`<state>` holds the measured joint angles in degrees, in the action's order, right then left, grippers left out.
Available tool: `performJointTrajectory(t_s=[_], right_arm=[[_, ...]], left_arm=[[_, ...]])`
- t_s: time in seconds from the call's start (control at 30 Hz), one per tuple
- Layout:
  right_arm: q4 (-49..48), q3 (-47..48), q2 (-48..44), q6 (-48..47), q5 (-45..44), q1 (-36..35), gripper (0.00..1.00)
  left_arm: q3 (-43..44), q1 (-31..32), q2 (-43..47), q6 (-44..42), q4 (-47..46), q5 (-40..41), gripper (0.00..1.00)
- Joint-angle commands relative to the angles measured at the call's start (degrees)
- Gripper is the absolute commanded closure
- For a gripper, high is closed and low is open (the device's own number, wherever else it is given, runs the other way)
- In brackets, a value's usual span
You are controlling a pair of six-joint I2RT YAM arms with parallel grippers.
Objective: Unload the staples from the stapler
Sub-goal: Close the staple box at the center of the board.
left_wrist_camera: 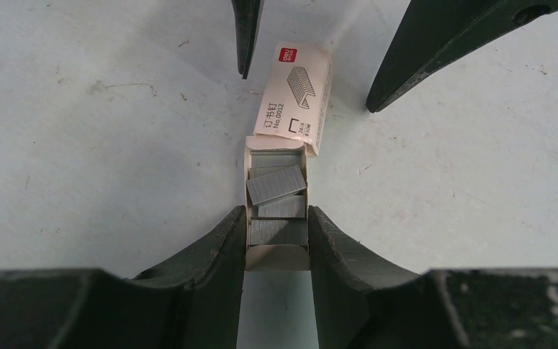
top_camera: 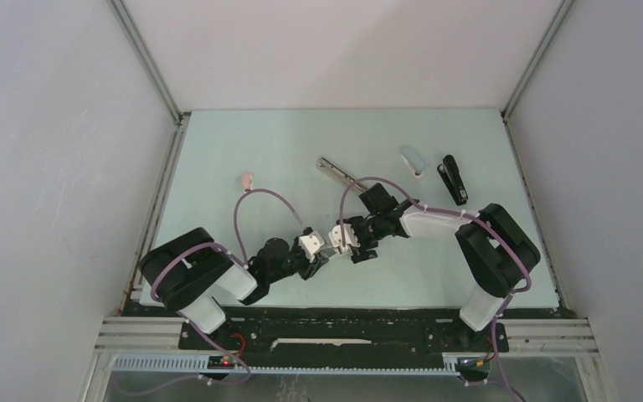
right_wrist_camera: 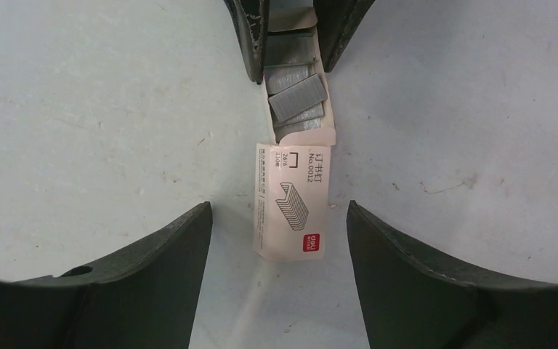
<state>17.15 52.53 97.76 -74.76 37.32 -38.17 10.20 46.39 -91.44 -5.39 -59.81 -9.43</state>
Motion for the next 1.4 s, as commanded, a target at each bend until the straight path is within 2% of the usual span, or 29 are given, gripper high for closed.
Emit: performJointTrajectory(t_s=[0.0,0.67,1.37], right_arm=[[-0.36,0.97,0.47,-2.54,-0.92,0.53,0.24],[-2.66,1.17,2.92,-1.29,-3.16,-0.16,0.46],[-1.79,0.20,2.86,-3.96,-3.73,-1.46,0.53]], left_arm=[[-1.17,0.81,-1.32,-0.08,-1.54,-1.81,0.59],[-0.87,1.08,-3.04,-1.12,-3.34,-3.27,0.59],[-0.97,1.13,-3.74,-3.23,-6.10,-4.39,0.59]])
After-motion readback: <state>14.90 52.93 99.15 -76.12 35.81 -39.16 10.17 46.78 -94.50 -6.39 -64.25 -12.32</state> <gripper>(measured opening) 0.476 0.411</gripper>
